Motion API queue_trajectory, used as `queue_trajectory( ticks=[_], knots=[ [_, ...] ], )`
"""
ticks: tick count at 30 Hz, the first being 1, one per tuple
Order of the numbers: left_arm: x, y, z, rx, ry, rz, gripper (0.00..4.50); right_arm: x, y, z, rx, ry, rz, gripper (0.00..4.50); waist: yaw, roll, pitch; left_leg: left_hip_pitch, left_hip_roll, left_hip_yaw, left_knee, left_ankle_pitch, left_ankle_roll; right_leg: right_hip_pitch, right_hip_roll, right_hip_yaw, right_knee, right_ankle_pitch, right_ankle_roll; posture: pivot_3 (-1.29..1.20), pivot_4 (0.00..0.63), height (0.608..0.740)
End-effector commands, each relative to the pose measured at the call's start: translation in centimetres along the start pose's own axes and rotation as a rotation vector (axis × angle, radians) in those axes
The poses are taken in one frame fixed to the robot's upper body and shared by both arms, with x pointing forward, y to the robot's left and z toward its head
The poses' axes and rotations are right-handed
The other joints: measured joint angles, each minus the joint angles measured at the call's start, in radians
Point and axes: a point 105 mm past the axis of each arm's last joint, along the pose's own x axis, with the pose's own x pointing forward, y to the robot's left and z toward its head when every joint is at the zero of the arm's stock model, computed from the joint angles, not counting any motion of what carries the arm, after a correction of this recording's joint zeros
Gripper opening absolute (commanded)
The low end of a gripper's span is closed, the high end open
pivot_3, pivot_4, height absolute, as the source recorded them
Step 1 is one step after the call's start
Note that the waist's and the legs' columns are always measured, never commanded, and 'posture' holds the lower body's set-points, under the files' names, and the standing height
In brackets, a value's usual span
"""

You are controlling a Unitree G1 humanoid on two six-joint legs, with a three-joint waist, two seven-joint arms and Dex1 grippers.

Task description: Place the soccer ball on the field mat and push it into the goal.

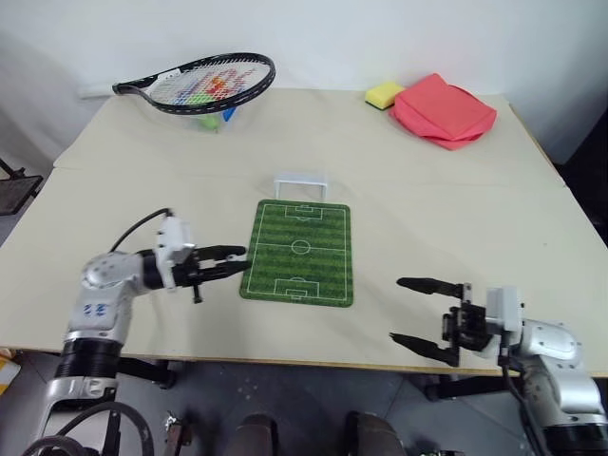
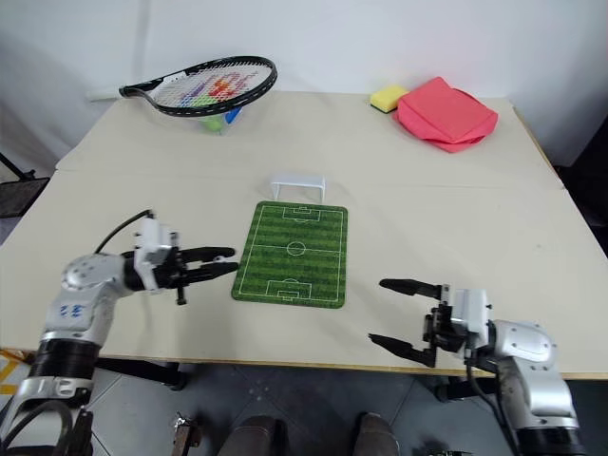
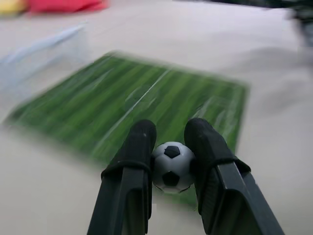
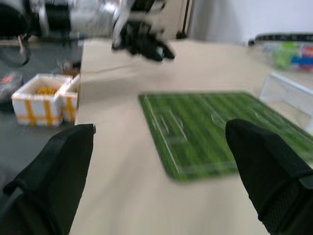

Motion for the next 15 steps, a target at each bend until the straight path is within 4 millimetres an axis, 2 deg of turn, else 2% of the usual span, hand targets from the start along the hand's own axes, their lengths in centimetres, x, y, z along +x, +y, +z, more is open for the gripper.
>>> queue_trajectory(
  ticks=[1,4,6,9,15],
  knots=[
    [3.4,-0.8,0.0,0.061,0.042,-0.089,0.86,-2.1,-1.4,0.3,-0.038,0.027,-0.051,4.50,-0.003,0.000,0.000,0.000,0.000,0.000,0.000,0.000,0.000,0.000,0.000,0.000,0.000,0.000,0.000,0.00,0.150,0.740],
    [5.3,-1.6,-1.6,0.090,0.100,-0.148,0.86,-2.8,-1.6,0.1,-0.041,0.050,-0.047,4.50,-0.012,0.000,0.000,0.001,0.001,0.002,-0.001,0.000,0.000,0.000,0.001,0.001,-0.001,0.000,0.000,0.00,0.150,0.740],
    [5.9,-1.9,-2.2,0.108,0.119,-0.164,0.86,-2.8,-1.4,0.1,-0.038,0.053,-0.039,4.50,-0.016,0.000,0.000,0.002,0.001,0.003,-0.002,0.000,0.000,0.000,0.001,0.001,-0.001,0.000,0.000,0.00,0.150,0.740],
    [7.0,-2.0,-2.6,0.081,0.092,-0.151,0.86,-2.5,-0.7,0.3,-0.029,0.054,-0.021,4.50,-0.009,0.000,0.000,0.001,0.001,0.003,-0.001,0.000,0.000,0.000,0.001,0.002,-0.002,0.000,0.000,0.00,0.150,0.740],
    [6.8,-2.1,-3.4,0.093,0.120,-0.182,0.86,-2.1,0.2,0.7,-0.022,0.043,-0.058,4.50,0.001,0.000,0.000,0.000,0.001,0.003,0.000,0.000,0.000,0.000,0.001,0.002,-0.003,0.001,0.001,0.00,0.150,0.740]
  ],
)
